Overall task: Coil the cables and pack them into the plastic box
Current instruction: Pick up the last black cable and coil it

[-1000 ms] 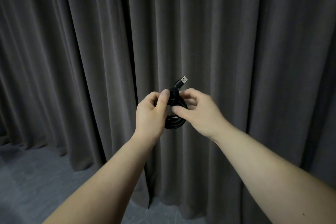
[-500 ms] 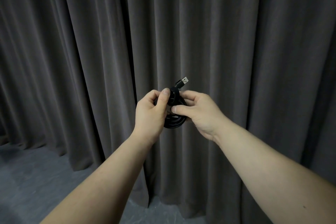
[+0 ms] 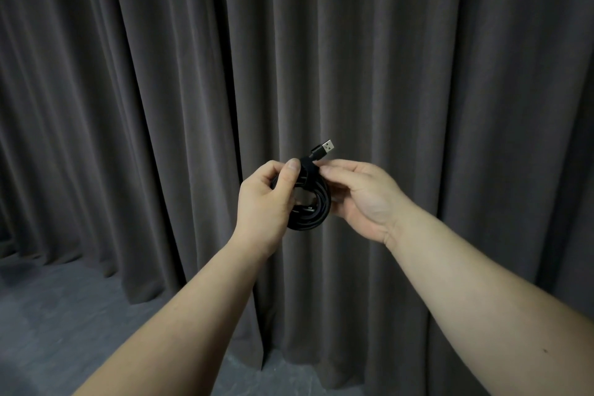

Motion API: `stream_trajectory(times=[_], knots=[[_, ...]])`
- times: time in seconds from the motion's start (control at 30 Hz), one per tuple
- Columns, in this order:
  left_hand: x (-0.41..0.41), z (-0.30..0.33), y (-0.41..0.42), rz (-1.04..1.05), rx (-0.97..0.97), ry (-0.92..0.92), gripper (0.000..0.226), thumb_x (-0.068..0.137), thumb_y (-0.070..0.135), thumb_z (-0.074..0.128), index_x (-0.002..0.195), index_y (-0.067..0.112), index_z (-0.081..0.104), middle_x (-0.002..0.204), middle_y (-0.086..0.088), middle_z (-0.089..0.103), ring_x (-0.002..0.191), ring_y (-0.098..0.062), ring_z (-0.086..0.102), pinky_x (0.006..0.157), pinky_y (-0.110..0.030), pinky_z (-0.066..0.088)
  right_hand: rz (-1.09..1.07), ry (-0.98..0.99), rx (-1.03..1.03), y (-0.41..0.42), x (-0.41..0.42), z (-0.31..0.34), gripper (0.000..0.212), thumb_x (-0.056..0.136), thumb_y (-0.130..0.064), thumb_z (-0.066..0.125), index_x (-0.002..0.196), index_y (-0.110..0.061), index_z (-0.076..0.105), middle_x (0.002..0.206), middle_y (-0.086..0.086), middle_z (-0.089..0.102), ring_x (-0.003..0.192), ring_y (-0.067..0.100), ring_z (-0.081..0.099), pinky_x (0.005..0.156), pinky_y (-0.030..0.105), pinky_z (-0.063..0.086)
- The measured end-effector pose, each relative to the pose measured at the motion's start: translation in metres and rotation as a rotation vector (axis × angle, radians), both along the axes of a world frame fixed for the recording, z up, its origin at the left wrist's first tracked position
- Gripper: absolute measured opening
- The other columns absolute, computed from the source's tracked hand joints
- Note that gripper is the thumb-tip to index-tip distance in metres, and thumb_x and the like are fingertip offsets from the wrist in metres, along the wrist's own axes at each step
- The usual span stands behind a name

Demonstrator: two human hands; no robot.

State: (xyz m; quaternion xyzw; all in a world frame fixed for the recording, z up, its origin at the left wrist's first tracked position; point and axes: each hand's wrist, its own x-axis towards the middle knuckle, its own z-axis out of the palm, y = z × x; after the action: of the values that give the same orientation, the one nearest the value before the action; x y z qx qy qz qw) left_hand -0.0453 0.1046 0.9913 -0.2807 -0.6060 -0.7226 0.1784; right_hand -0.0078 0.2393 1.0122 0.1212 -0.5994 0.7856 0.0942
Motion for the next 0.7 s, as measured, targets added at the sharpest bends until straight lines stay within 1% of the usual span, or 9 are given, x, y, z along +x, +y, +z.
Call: stream_trajectory(times=[0.13,0.2,0.3,0.37,0.43,0.5,0.57,0.63,0.7], knots=[[0.000,0.000,-0.001,-0.002,0.010,-0.004,0.029,0.087,0.039,0.058,0.060,0.028,0.063,0.050,0.013,0.043,0.045,-0.005,0.035,0.046,-0.018,0.032,0.027,0.022,0.036,0.004,0.002,0.001,0.019,0.093,-0.007,0.053,0.096,-0.013,0.071,0.090,0.007,0.070,0.081,0.018,0.065,0.078,0.033,0.050],[0.000,0.000,-0.001,-0.022,0.037,-0.022,0.031,0.092,0.035,0.059,0.063,0.025,0.062,0.051,0.009,0.040,0.044,-0.006,0.032,0.044,-0.018,0.030,0.048,0.026,0.062,0.005,0.004,0.003,0.020,0.093,-0.007,0.053,0.096,-0.014,0.071,0.090,0.007,0.070,0.081,0.018,0.065,0.078,0.033,0.050],[-0.001,-0.001,0.001,-0.057,0.092,-0.062,0.029,0.098,0.024,0.055,0.073,0.010,0.058,0.056,-0.002,0.036,0.044,-0.007,0.027,0.042,-0.017,0.027,-0.030,0.008,0.039,0.004,0.003,0.006,0.016,0.094,-0.010,0.054,0.090,-0.014,0.068,0.079,0.003,0.067,0.071,0.014,0.064,0.067,0.026,0.051],[-0.001,-0.001,0.002,-0.082,0.113,-0.078,0.027,0.098,0.023,0.053,0.079,0.004,0.057,0.066,-0.009,0.035,0.045,-0.008,0.025,0.042,-0.017,0.023,-0.109,-0.004,-0.018,0.003,0.002,0.008,0.015,0.095,-0.010,0.052,0.085,-0.012,0.063,0.071,0.003,0.063,0.062,0.012,0.062,0.059,0.022,0.051],[-0.002,-0.002,0.002,-0.099,0.115,-0.084,0.026,0.098,0.022,0.053,0.084,0.002,0.058,0.070,-0.010,0.032,0.045,-0.008,0.024,0.043,-0.018,0.022,-0.152,-0.005,-0.040,0.004,0.000,0.008,0.016,0.096,-0.009,0.051,0.084,-0.010,0.061,0.070,0.004,0.063,0.061,0.013,0.062,0.060,0.023,0.053],[-0.002,-0.002,0.002,-0.119,0.111,-0.090,0.027,0.099,0.021,0.052,0.078,0.004,0.057,0.063,-0.005,0.028,0.043,-0.006,0.022,0.043,-0.019,0.020,-0.164,-0.017,-0.026,0.006,0.000,0.009,0.014,0.095,-0.008,0.051,0.085,-0.009,0.061,0.074,0.007,0.064,0.062,0.014,0.063,0.064,0.026,0.053],[-0.002,-0.002,0.002,-0.146,0.096,-0.088,0.028,0.098,0.022,0.054,0.072,0.012,0.060,0.063,-0.003,0.028,0.043,-0.007,0.022,0.045,-0.022,0.020,-0.156,-0.046,-0.007,0.008,0.000,0.011,0.014,0.094,-0.006,0.052,0.086,-0.009,0.063,0.077,0.008,0.067,0.062,0.014,0.064,0.064,0.027,0.054],[-0.001,-0.002,0.003,-0.172,0.070,-0.085,0.033,0.098,0.023,0.054,0.066,0.021,0.064,0.066,-0.006,0.029,0.045,-0.008,0.022,0.046,-0.022,0.025,-0.147,-0.087,-0.016,0.012,0.001,0.014,0.015,0.092,-0.003,0.053,0.083,-0.010,0.063,0.075,0.007,0.068,0.060,0.014,0.065,0.063,0.026,0.054],[-0.001,-0.002,0.003,-0.179,0.041,-0.086,0.036,0.098,0.023,0.056,0.063,0.024,0.066,0.067,-0.007,0.031,0.046,-0.009,0.023,0.046,-0.020,0.032,-0.152,-0.122,-0.029,0.015,0.001,0.018,0.016,0.089,-0.002,0.055,0.079,-0.012,0.063,0.070,0.006,0.066,0.060,0.015,0.065,0.065,0.028,0.053]])
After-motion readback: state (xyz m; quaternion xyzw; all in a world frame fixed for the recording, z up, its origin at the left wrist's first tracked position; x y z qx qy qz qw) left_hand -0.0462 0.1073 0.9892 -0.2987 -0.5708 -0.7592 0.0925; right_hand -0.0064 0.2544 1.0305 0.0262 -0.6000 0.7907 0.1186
